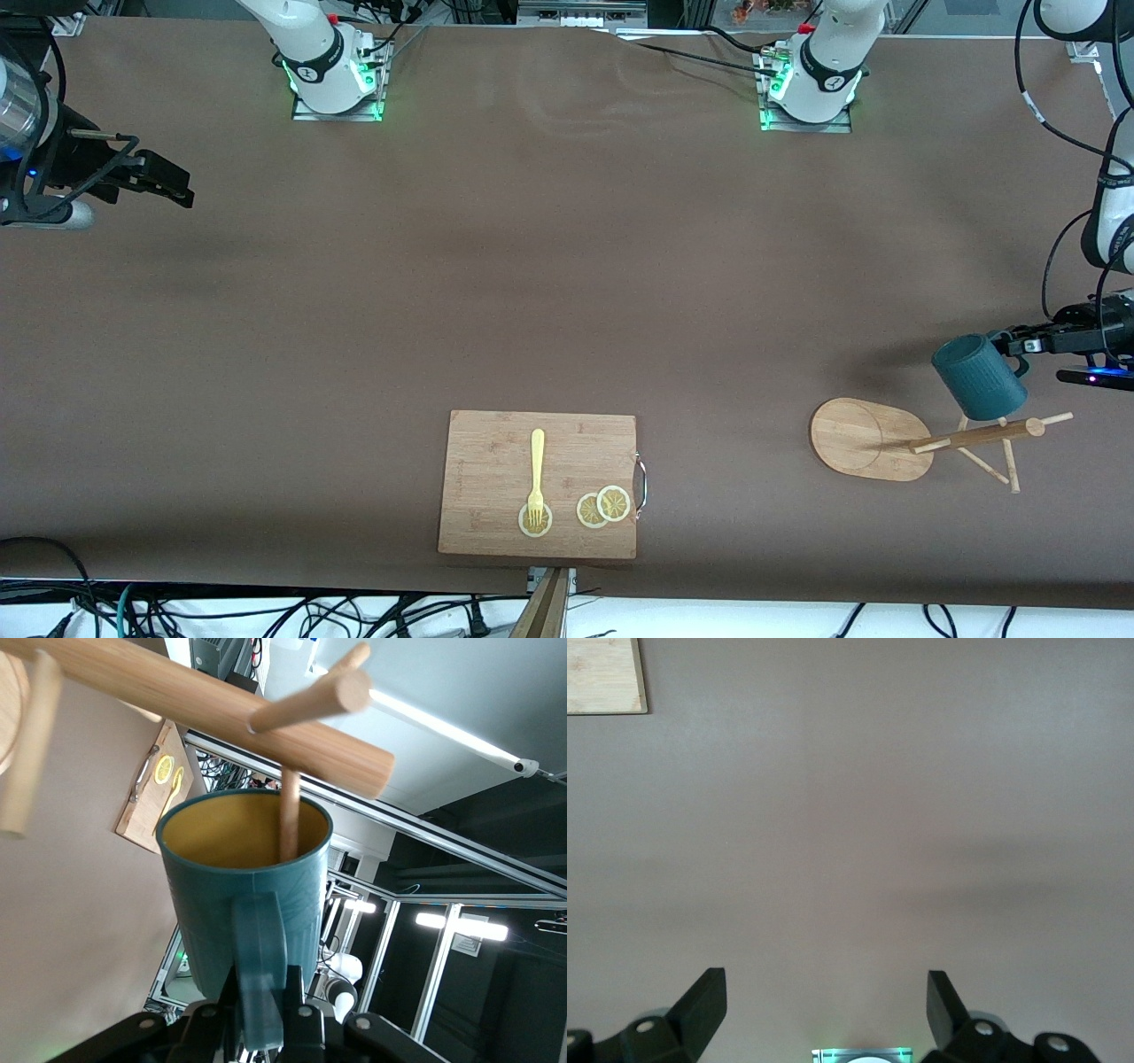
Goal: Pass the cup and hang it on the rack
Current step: 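Lower the mug onto a rack peg with the left gripper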
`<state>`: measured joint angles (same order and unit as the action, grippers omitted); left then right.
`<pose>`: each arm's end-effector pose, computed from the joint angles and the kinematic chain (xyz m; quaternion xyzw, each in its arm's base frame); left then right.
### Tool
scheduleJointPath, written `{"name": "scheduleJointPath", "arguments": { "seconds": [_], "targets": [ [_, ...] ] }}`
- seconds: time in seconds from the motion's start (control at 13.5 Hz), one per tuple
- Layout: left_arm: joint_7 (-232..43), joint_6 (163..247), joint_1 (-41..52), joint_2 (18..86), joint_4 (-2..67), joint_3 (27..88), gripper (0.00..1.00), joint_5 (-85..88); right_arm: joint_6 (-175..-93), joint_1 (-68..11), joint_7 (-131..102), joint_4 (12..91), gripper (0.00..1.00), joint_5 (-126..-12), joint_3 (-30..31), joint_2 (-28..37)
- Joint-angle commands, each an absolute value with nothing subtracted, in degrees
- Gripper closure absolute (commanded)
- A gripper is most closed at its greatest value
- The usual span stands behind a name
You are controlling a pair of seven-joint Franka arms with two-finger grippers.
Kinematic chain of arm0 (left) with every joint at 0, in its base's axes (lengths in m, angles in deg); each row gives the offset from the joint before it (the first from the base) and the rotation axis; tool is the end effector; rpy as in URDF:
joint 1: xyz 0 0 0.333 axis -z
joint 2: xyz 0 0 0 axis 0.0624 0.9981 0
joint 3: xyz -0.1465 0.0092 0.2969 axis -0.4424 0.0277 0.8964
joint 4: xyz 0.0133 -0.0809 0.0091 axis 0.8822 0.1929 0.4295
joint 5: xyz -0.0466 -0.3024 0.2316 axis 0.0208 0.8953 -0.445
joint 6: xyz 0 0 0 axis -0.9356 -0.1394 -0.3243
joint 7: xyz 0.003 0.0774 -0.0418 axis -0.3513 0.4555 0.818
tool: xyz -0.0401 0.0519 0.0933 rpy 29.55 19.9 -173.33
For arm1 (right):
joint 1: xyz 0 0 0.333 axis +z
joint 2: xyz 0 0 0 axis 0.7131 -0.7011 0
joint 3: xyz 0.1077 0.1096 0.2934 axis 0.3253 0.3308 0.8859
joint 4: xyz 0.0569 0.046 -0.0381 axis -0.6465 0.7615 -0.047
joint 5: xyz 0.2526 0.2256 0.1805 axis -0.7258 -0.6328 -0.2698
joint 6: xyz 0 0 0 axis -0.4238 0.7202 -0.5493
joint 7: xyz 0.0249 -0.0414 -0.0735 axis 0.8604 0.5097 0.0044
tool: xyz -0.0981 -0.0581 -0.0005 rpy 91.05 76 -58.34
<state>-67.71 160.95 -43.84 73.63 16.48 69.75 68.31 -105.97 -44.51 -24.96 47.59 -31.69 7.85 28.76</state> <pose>0.6064 0.2759 0.2651 0.6448 0.2051 -0.0447 0.7349 0.5301 0.0276 0.6043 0.9984 -0.0229 -0.0506 0.0067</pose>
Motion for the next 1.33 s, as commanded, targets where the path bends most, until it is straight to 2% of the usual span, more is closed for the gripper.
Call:
{"name": "scheduleJointPath", "arguments": {
  "seconds": [0.0,0.15,0.22,0.37,0.74,0.96,1.26],
  "targets": [
    [-68.61,157.52,-45.23,78.16,10.59,69.34,0.94,69.74,-104.58,-45.57,-23.81,45.91,0.00,-32.60,8.62,28.08],
    [-68.61,157.26,-46.11,78.96,9.54,69.34,0.91,70.44,-104.49,-45.57,-23.81,45.91,0.00,-32.69,8.62,28.08],
    [-68.61,156.99,-46.12,78.96,9.01,69.34,0.84,70.44,-104.49,-45.57,-23.81,45.91,0.00,-32.69,8.62,28.17],
    [-68.52,156.81,-45.94,79.05,8.92,69.34,0.00,70.35,-104.23,-45.57,-23.81,45.91,0.00,-32.69,8.62,28.08],
    [-68.52,155.77,-45.85,78.52,8.05,69.60,0.00,67.74,-104.23,-45.57,-23.81,45.91,0.00,-33.13,8.62,28.08],
    [-67.74,155.67,-45.33,78.17,1.29,69.08,0.00,57.03,-104.23,-45.57,-23.81,45.91,0.00,-33.13,8.62,28.17],
    [-65.63,156.37,-42.61,74.49,-2.32,68.46,0.00,40.00,-104.14,-45.57,-23.81,45.91,0.00,-33.13,8.62,28.17]
  ]
}}
